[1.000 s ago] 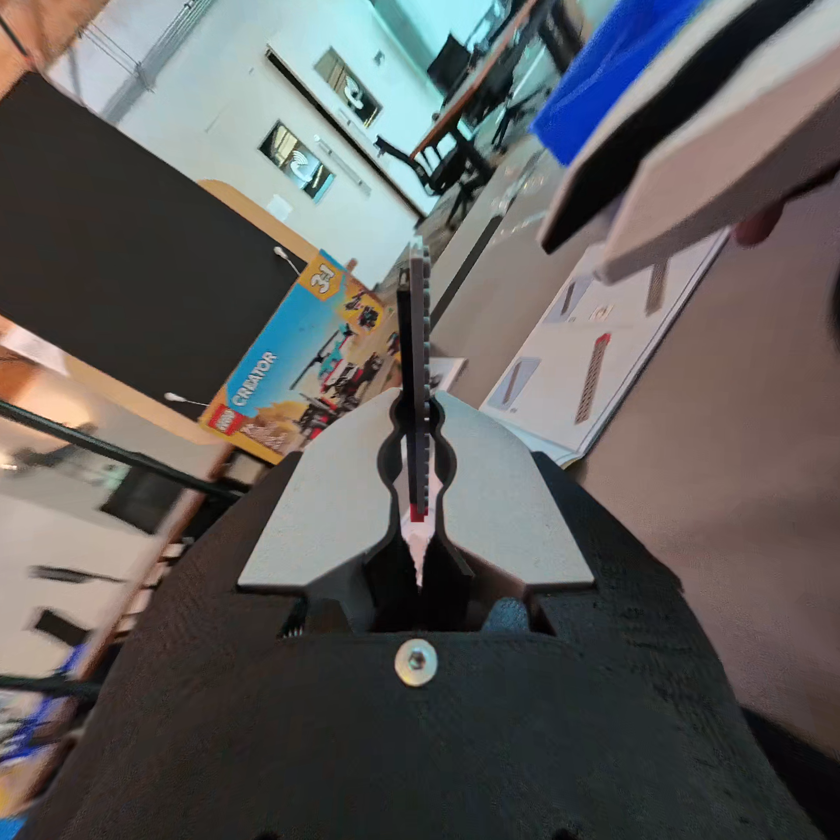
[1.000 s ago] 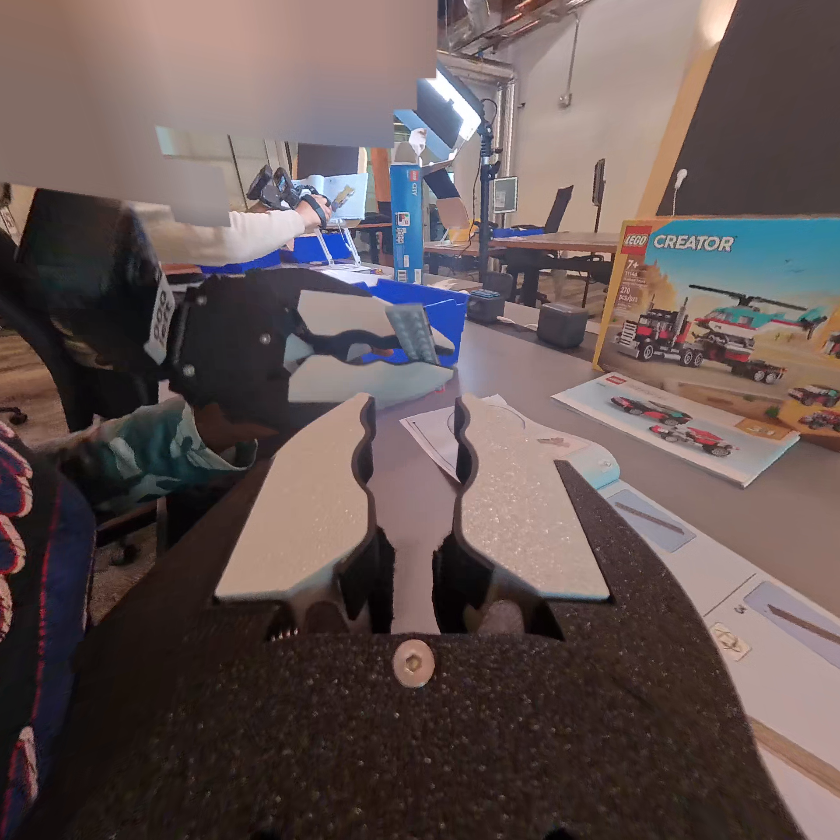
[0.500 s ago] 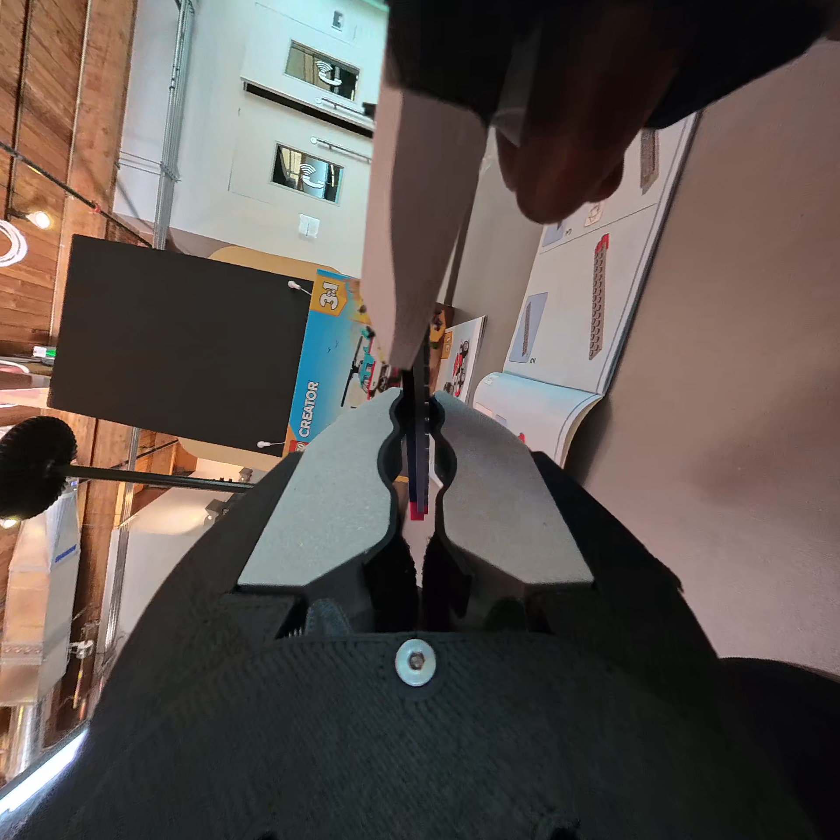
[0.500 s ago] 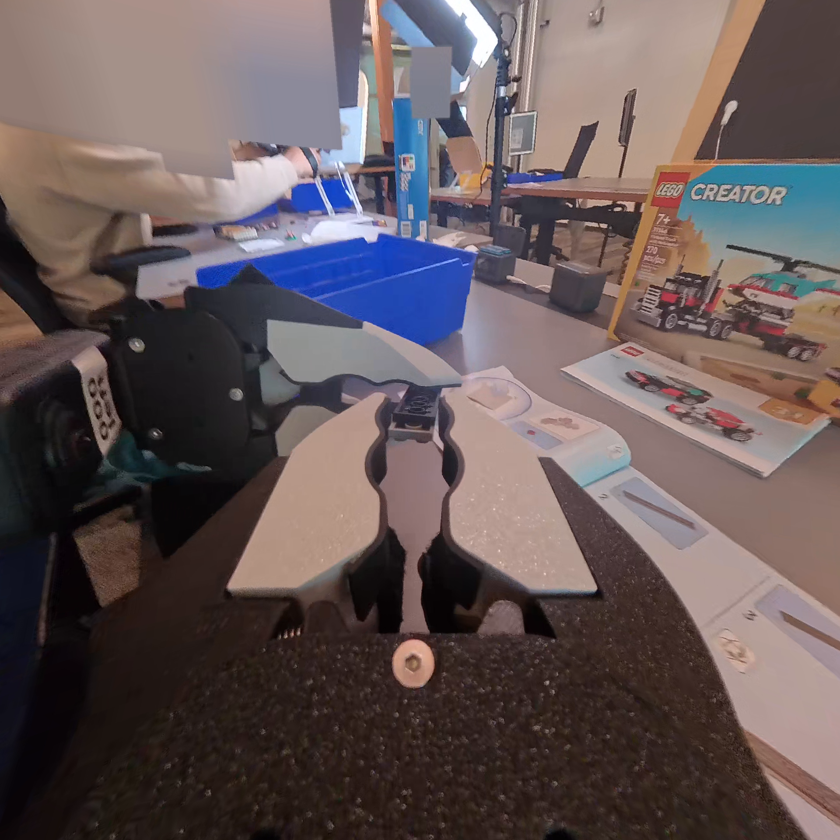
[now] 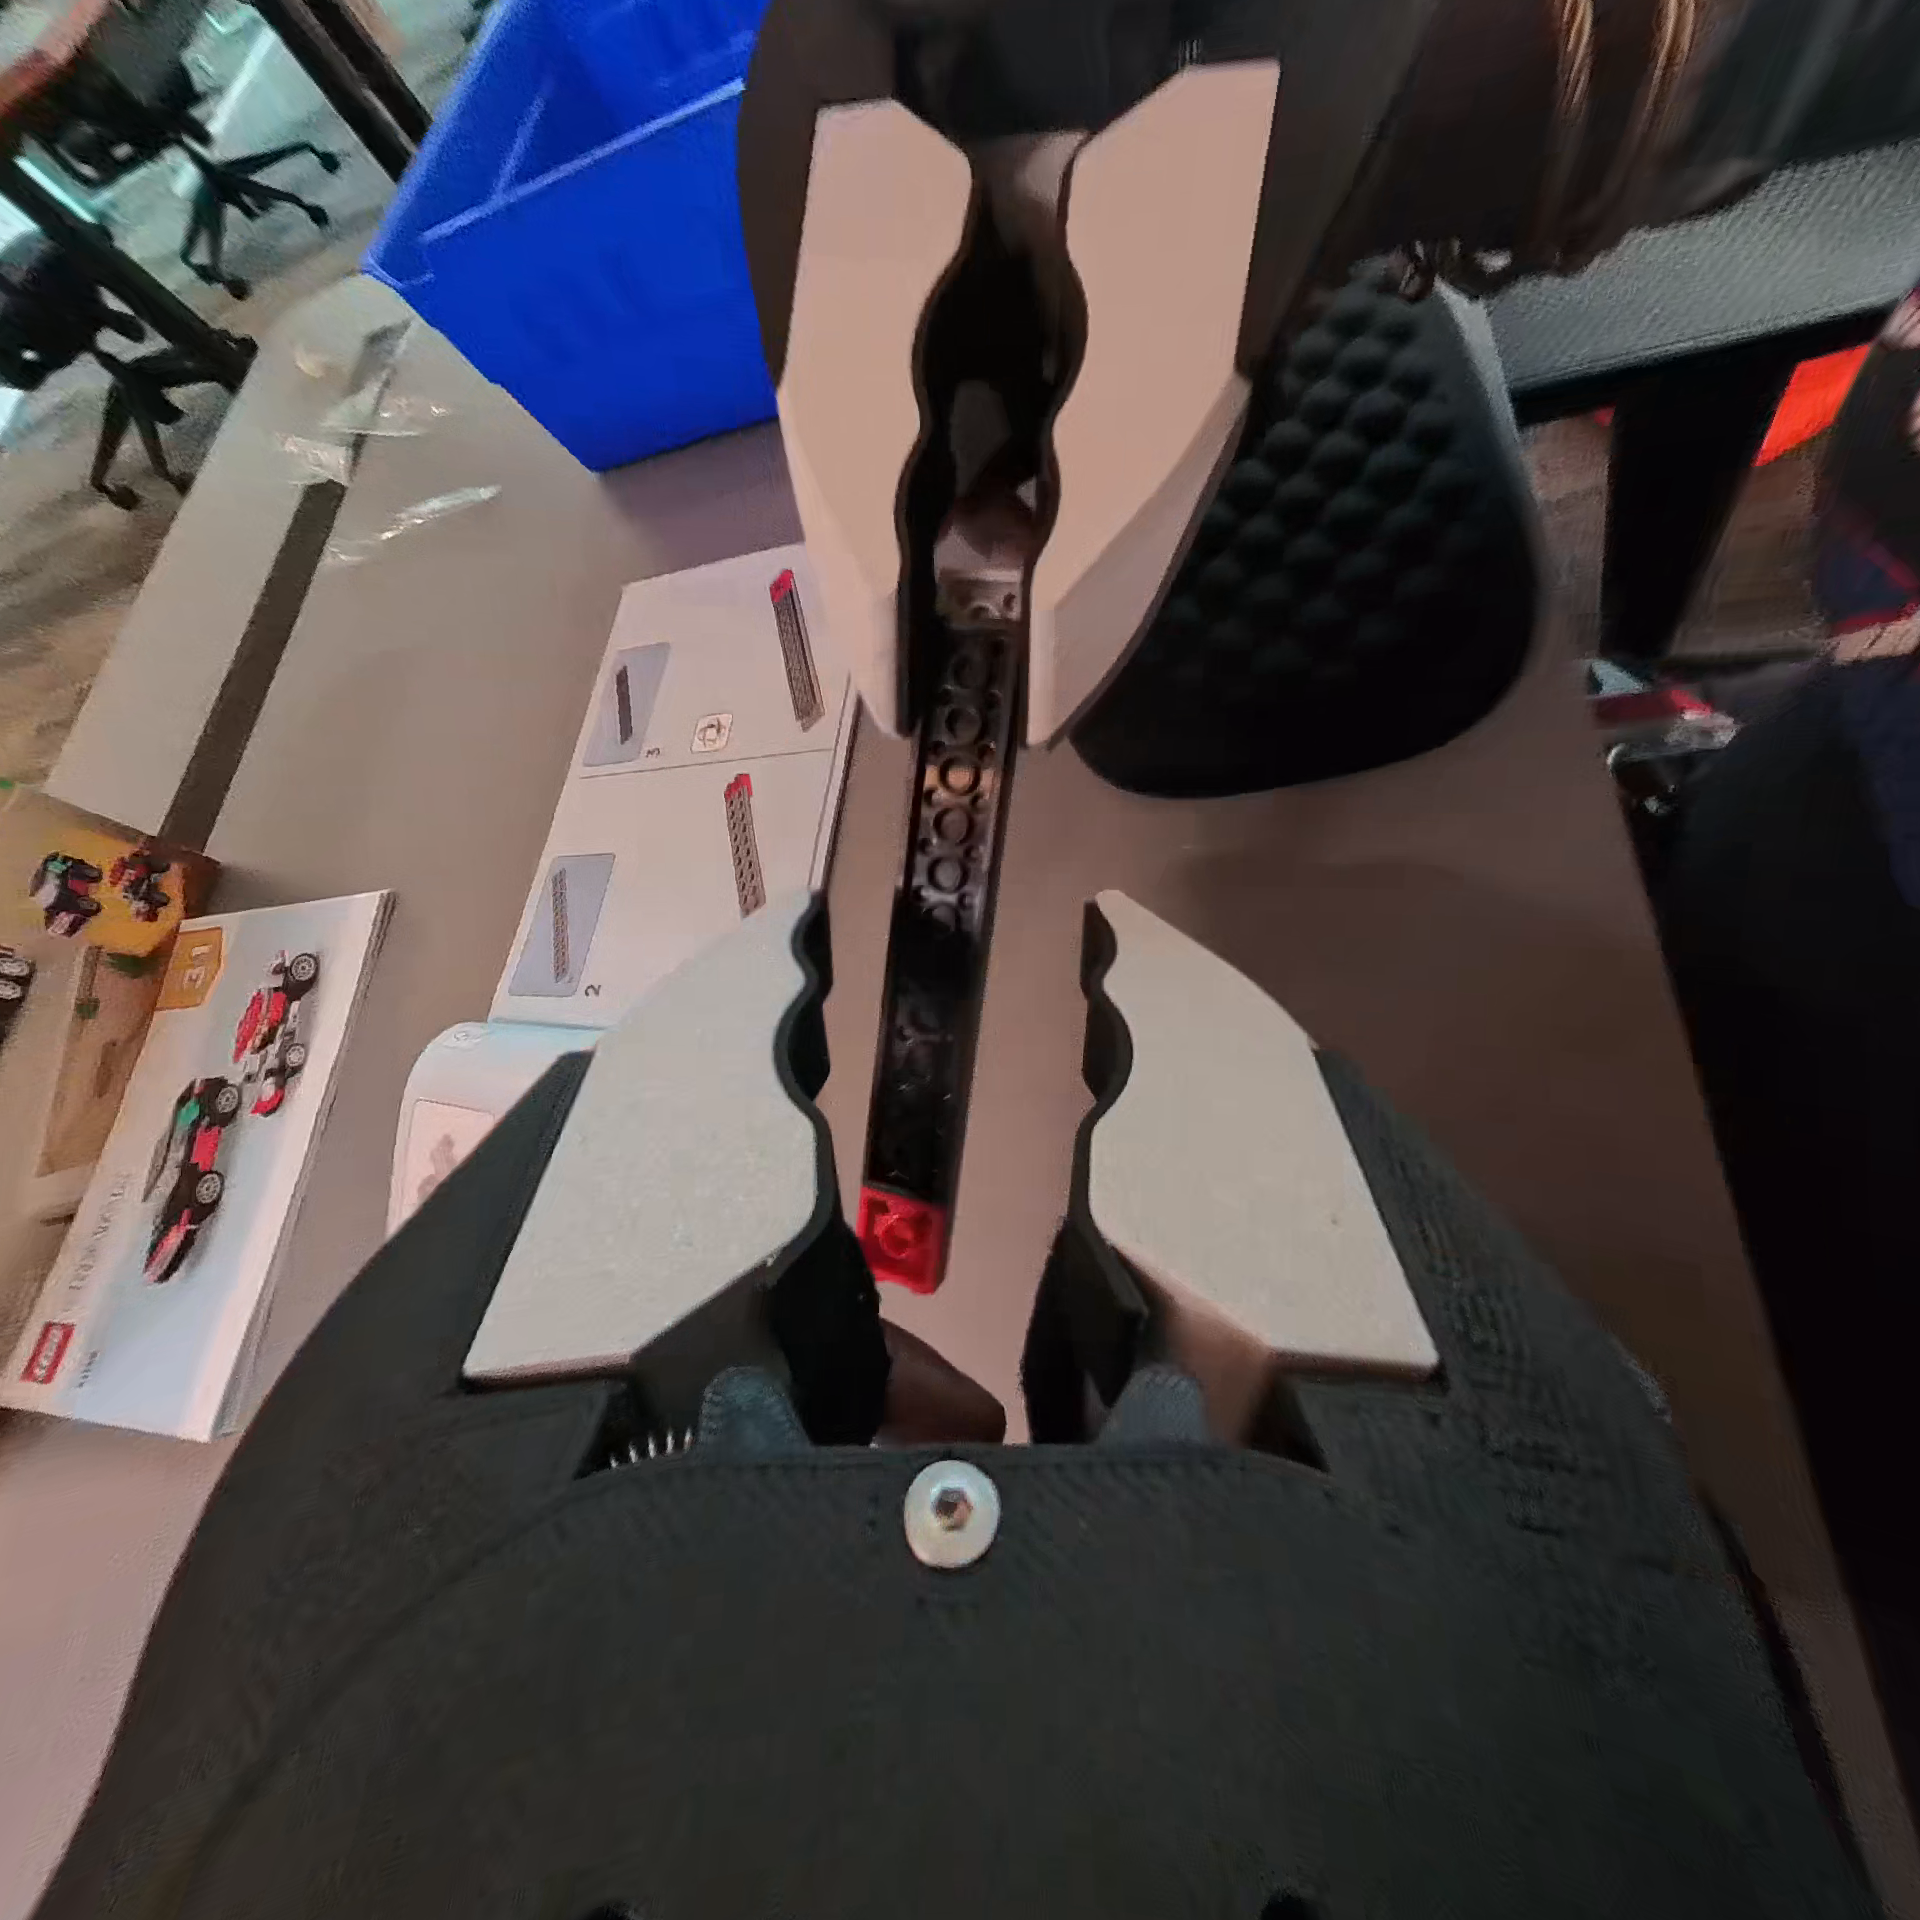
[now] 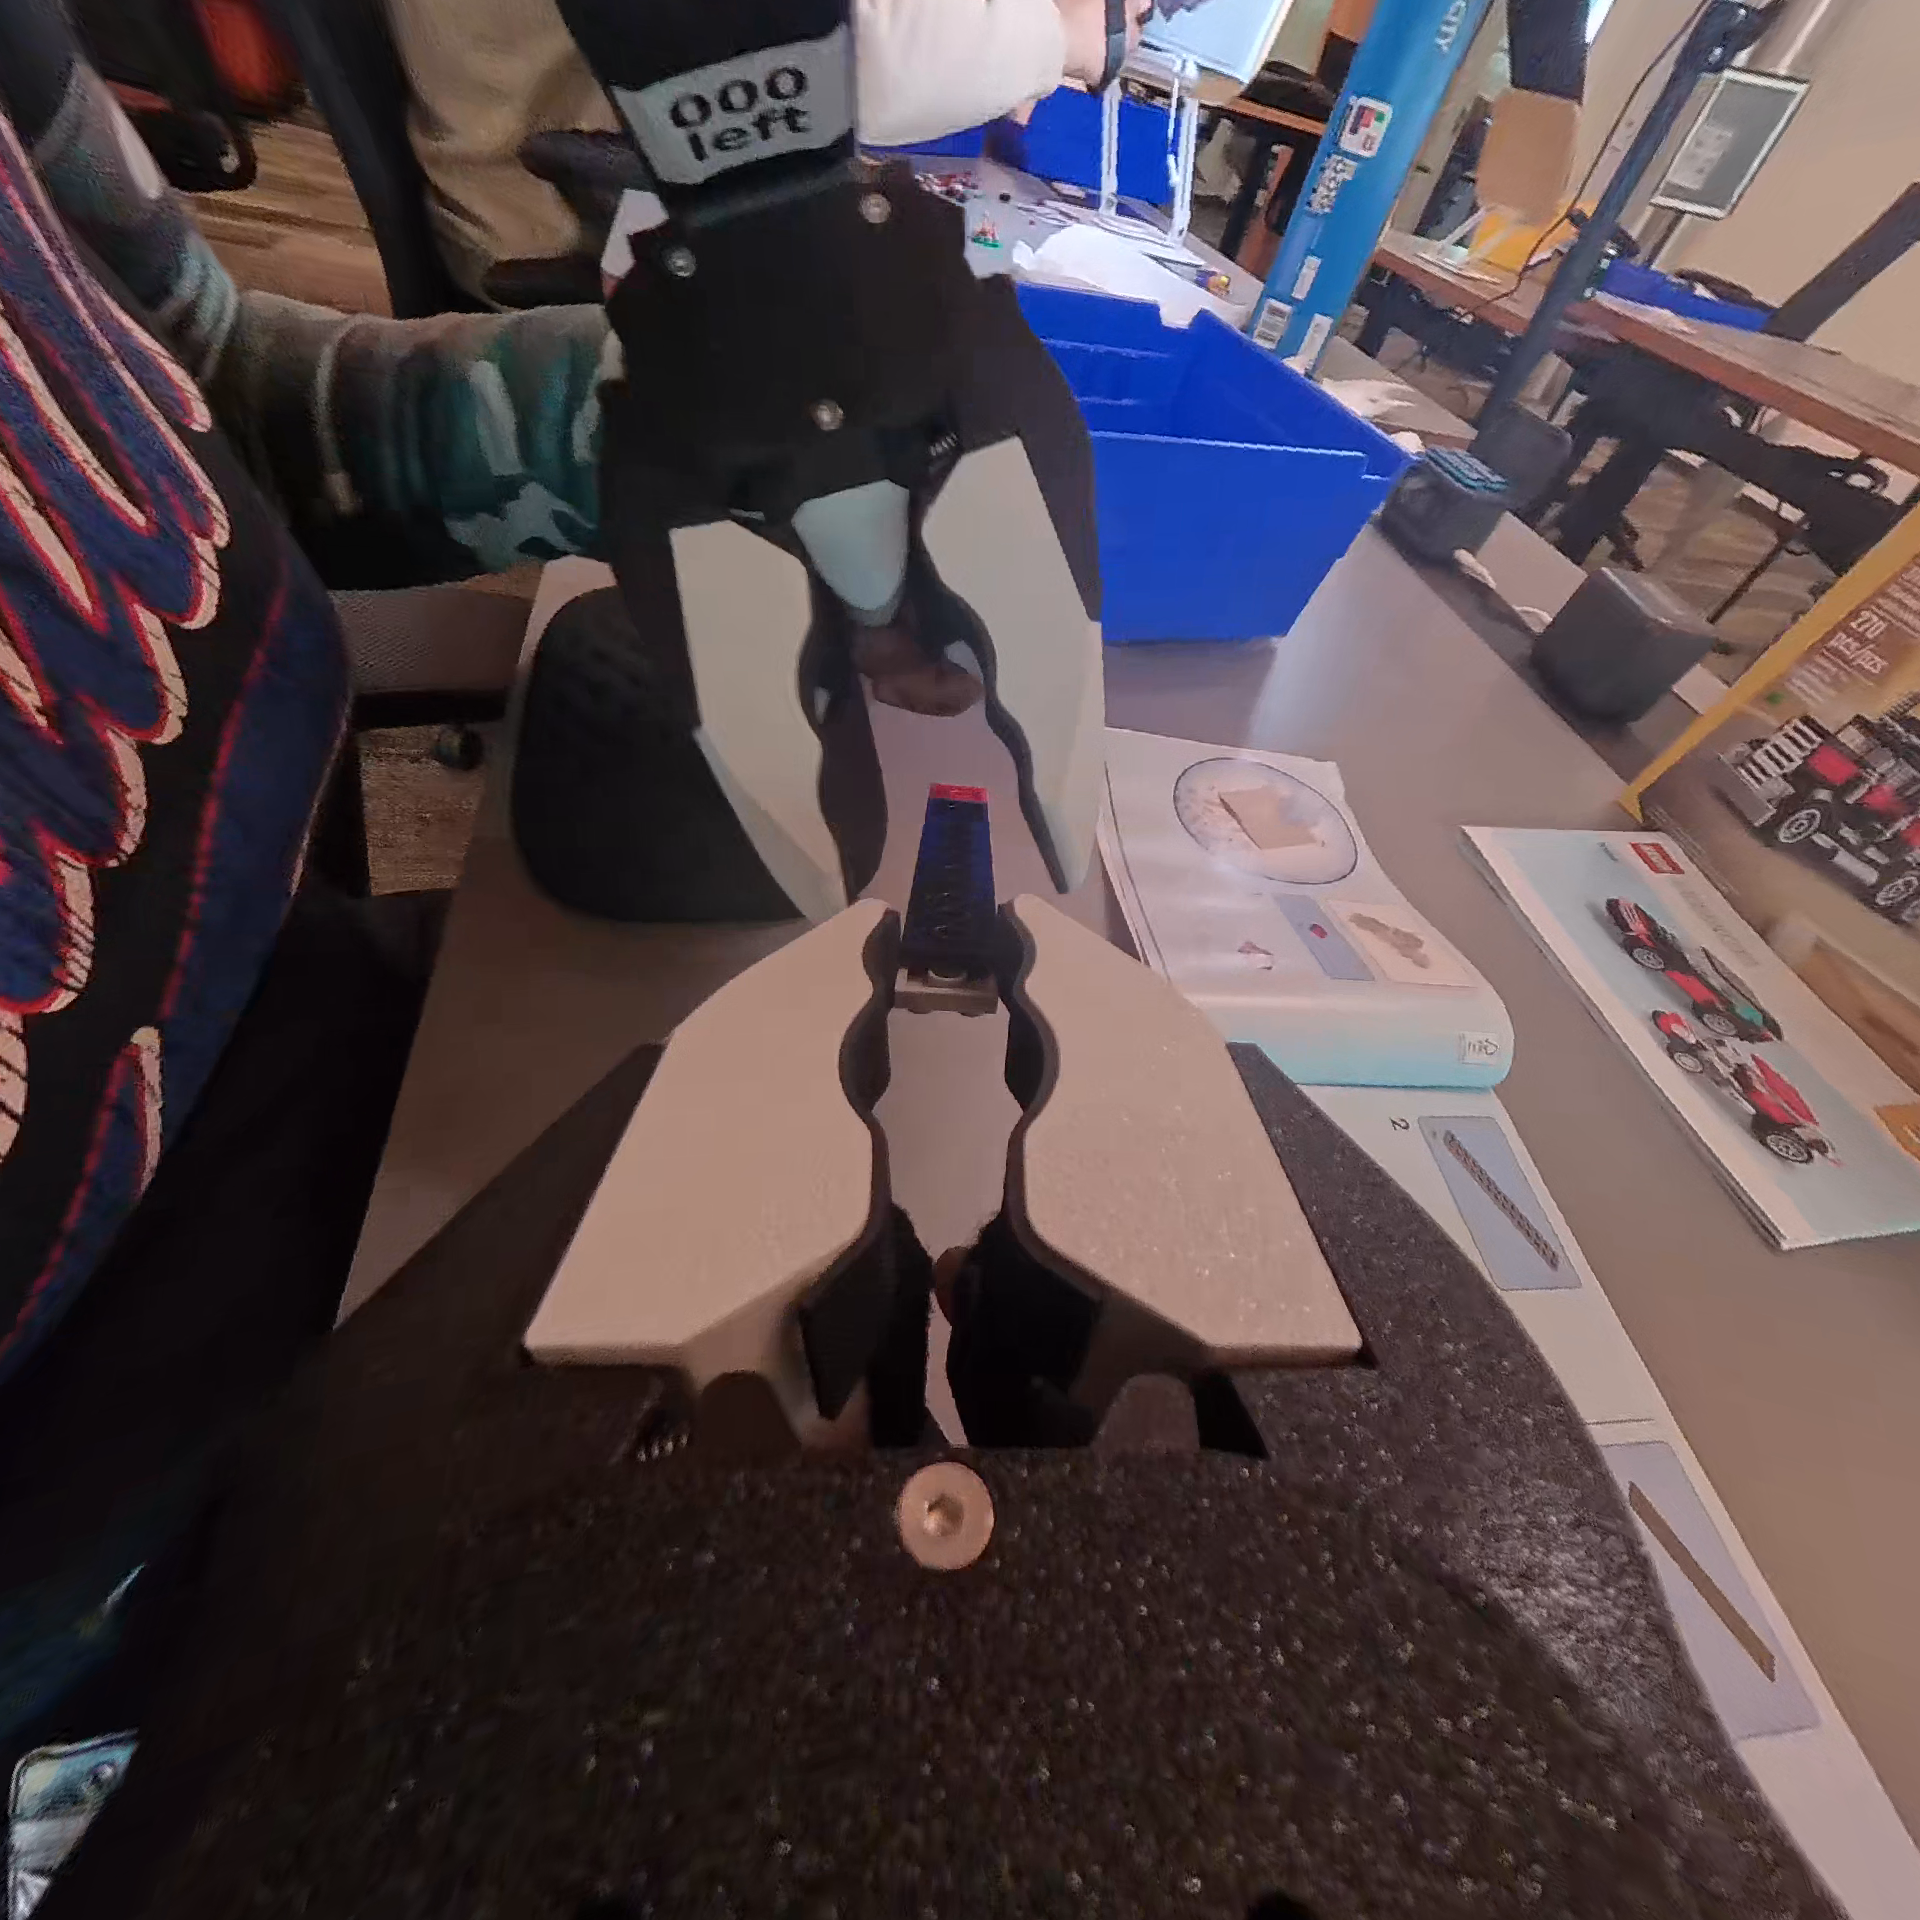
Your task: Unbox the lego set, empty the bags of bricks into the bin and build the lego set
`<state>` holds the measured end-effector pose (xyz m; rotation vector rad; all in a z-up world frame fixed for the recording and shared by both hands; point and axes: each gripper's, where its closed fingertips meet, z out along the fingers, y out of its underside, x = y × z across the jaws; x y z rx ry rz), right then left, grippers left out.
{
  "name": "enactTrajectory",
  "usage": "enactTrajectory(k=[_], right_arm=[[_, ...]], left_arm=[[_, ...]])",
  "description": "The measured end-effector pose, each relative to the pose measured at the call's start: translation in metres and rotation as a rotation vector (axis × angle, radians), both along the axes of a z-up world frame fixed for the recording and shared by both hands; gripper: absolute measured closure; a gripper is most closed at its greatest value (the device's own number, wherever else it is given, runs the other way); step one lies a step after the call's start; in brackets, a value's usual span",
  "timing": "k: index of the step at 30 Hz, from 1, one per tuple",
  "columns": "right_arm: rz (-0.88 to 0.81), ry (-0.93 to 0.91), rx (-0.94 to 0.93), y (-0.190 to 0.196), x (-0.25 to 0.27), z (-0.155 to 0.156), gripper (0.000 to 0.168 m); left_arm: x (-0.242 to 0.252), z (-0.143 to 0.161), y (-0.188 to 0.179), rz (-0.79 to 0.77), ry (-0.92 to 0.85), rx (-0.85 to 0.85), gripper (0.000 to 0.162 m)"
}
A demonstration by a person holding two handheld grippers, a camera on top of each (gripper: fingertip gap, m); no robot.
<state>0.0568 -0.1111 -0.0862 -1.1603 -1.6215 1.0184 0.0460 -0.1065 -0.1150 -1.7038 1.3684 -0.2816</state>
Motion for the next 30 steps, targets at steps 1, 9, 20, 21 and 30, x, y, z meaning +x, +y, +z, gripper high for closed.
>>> enactTrajectory(k=[1, 9, 20, 21, 30], right_arm=[[0.010, 0.004, -0.002, 0.000, 0.001, 0.000, 0.151], [-0.042, -0.163, 0.019, 0.008, 0.007, -0.026, 0.150], [-0.123, -0.384, -0.018, 0.021, 0.016, -0.063, 0.149], [-0.125, -0.393, -0.018, 0.022, 0.016, -0.063, 0.149], [-0.099, -0.450, -0.032, 0.023, 0.019, -0.073, 0.150]], left_arm=[[-0.003, -0.005, 0.002, -0.007, 0.047, 0.005, 0.118], [-0.010, -0.030, 0.004, 0.000, 0.204, -0.082, 0.143], [-0.010, -0.054, 0.011, 0.033, 0.349, -0.143, 0.143], [-0.011, -0.054, 0.012, 0.036, 0.362, -0.134, 0.143], [-0.010, -0.061, 0.014, 0.055, 0.359, -0.143, 0.143]])
